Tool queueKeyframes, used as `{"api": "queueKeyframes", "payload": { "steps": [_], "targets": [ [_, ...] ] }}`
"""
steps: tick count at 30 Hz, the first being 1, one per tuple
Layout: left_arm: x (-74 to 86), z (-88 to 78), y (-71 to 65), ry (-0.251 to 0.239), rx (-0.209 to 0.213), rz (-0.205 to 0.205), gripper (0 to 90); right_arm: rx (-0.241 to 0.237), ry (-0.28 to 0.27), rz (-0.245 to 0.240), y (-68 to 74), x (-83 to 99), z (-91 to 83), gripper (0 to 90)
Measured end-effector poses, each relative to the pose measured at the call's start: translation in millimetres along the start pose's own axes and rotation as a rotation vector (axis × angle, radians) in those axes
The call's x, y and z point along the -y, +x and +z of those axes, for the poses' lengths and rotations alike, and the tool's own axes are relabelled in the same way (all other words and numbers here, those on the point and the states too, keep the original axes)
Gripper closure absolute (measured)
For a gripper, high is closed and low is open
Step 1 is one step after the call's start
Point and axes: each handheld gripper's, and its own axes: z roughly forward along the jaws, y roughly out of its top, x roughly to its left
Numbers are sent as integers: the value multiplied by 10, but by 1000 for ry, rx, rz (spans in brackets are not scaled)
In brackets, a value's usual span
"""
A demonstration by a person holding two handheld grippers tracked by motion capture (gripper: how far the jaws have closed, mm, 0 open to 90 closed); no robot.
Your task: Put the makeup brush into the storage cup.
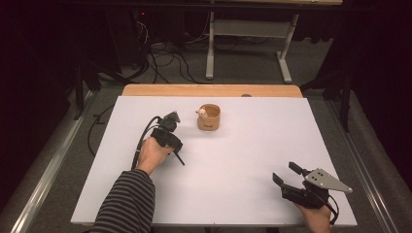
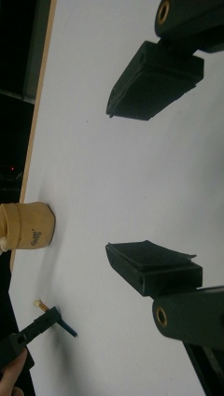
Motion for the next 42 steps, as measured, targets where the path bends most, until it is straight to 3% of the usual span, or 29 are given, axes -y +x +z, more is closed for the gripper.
{"api": "queueKeyframes", "payload": {
  "steps": [5, 19, 42],
  "targets": [
    [9, -15, 42, -5, 2, 4, 528, -2, 0, 0, 1, 0, 3, 300],
    [15, -28, 116, -9, 9, 11, 684, -1, 0, -7, -1, 0, 8, 301],
    [23, -30, 188, -14, 18, 39, 802, -2, 4, -11, -2, 2, 13, 303]
  ]
}}
